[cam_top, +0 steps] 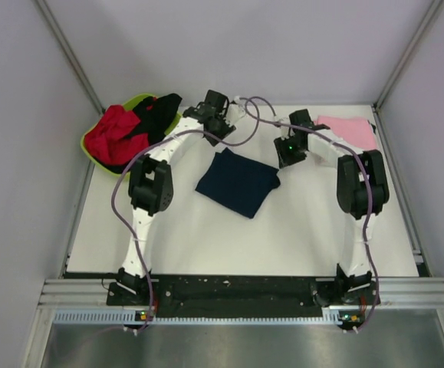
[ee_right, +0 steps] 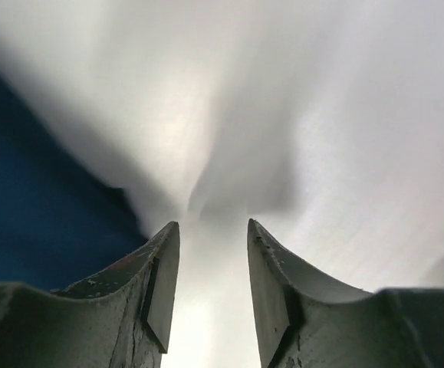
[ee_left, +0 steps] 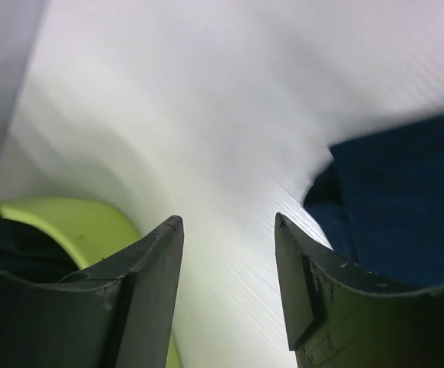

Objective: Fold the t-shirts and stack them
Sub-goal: Fold the long partially folded tshirt into a neat square, then put the neatly folded tshirt into the corner of the board with the right arm

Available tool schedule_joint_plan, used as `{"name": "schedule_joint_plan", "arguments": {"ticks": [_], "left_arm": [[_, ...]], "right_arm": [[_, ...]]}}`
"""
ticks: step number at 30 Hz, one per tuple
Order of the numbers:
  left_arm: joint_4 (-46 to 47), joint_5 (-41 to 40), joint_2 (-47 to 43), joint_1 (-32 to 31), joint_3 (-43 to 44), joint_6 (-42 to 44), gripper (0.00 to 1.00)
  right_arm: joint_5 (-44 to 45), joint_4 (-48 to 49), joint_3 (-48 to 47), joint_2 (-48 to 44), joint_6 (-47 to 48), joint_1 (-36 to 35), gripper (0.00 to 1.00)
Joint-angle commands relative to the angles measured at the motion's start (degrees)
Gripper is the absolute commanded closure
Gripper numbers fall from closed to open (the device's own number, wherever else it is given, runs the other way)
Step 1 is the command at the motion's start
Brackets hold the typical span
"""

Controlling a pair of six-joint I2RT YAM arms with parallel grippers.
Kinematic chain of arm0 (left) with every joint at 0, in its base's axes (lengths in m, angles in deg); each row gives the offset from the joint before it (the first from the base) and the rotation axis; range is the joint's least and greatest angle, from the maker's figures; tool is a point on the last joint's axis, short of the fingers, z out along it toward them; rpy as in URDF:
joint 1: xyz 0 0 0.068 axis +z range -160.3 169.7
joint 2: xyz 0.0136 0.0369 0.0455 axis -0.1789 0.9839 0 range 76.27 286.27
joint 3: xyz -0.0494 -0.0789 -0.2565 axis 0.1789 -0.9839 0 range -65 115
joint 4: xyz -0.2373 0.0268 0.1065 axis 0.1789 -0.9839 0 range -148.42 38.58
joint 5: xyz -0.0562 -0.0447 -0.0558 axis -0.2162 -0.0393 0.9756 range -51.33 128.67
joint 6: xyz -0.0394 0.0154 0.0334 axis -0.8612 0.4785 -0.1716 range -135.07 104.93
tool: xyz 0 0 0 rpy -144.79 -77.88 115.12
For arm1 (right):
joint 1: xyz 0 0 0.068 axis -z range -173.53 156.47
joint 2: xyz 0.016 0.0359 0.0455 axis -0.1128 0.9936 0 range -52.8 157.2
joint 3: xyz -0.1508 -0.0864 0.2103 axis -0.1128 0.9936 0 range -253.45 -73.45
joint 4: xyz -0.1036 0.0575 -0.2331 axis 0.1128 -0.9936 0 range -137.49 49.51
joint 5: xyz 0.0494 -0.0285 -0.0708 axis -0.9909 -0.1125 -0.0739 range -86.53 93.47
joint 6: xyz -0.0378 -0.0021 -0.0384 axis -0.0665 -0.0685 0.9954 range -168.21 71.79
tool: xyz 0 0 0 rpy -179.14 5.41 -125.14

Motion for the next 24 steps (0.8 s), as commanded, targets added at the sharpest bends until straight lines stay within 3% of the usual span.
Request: {"name": "schedule_joint_plan", "arguments": {"ticks": [1,3,6,11,15,20,24], "left_arm": [[9.20,-3.15,-4.55,2.18,6.23,-6.71,0.44],[6.74,2.91,-8.76,2.45,3.97,-9.01,0.48],[8.22,12.94,-16.67,0.96,-10.25,-9.72,0.53],[7.09,23.48,-21.09,-0.45,-24.07,-12.71,0.63],[6.81,24.04,-20.30,-0.45,-29.26,-15.17,0.63],[7.69,24.03,-16.87,-0.72,-30.42,-16.05,0.62],[7.61,23.94,-14.68,-1.16,-30.24,-15.88,0.61]], "right_arm": [[9.94,0.25,-4.24,-3.11,-12.62,2.74,0.56],[10.47,2.00,-0.57,-9.51,-15.70,2.74,0.51],[8.90,9.45,12.94,-21.63,-20.79,2.04,0.48],[-6.02,17.46,28.96,-31.07,-34.49,2.12,0.37],[-12.19,30.88,40.12,-32.40,-47.93,1.69,0.20],[-12.73,44.70,45.42,-27.22,-58.32,0.11,0.19],[-14.21,50.15,45.15,-19.76,-63.15,-2.44,0.20]]}}
